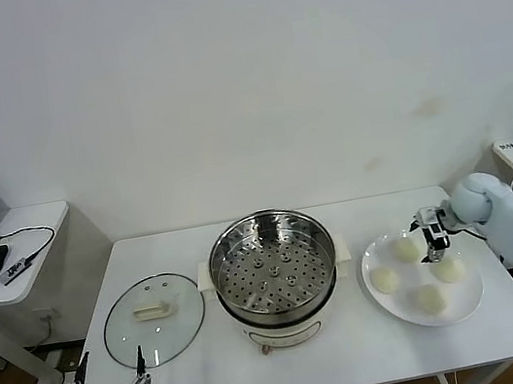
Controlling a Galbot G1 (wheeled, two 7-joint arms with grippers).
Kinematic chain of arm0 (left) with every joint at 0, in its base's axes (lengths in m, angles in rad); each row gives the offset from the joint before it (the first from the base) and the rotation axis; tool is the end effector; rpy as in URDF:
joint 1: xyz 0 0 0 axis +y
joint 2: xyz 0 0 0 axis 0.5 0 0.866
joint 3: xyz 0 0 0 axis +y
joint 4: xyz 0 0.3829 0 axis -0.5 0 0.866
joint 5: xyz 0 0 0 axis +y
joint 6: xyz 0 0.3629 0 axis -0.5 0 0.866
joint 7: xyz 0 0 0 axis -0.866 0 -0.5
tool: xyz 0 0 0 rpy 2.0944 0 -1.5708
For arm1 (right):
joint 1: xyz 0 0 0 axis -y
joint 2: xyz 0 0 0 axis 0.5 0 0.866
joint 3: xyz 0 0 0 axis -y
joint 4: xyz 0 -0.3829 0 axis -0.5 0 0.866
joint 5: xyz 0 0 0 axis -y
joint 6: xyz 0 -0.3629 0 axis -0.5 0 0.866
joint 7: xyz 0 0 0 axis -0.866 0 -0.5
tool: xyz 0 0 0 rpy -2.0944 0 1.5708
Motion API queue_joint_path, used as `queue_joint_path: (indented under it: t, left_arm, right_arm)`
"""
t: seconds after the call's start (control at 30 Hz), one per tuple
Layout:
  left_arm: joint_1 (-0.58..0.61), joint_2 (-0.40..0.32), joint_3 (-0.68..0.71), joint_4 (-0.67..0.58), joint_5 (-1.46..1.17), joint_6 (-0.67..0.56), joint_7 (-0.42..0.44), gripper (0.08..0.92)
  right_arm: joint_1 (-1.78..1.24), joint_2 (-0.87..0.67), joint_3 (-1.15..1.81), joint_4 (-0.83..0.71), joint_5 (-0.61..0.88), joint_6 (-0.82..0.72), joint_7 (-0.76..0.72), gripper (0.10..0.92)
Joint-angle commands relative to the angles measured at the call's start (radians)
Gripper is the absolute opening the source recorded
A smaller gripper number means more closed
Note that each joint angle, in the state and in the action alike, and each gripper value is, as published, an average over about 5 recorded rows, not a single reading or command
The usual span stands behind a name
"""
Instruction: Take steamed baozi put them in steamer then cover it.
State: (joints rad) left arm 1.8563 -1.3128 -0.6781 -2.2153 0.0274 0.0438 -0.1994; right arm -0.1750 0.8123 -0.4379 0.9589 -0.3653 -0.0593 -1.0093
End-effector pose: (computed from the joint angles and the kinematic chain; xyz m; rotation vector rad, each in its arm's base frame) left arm 0.0907 0.0852 -0.3096 0.2171 -2.9379 -0.5073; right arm 0.5663 -0.2299 -0.2537 1.0831 -1.5155 1.4311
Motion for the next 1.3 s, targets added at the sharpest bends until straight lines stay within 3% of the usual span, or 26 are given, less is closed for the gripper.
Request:
queue_joint_path:
  t: [0.03,0.37,0.77,1.3]
  left_arm:
    - [0.000,0.000,-0.008,0.001,0.000,0.003,0.000,0.823]
    - [0.001,-0.007,-0.003,-0.003,0.003,0.003,-0.002,0.823]
    - [0.007,-0.006,0.001,-0.015,0.005,0.003,-0.002,0.823]
    - [-0.008,0.013,0.029,-0.016,0.001,0.005,0.000,0.823]
  right_arm:
    - [0.060,0.105,-0.057,-0.140,-0.050,0.008,-0.012,0.823]
    - [0.051,0.103,-0.057,-0.143,-0.055,0.004,-0.011,0.755]
    - [0.063,0.067,-0.066,-0.102,-0.023,0.005,-0.017,0.562]
    - [0.507,-0.176,-0.402,0.293,0.391,-0.075,-0.083,0.568]
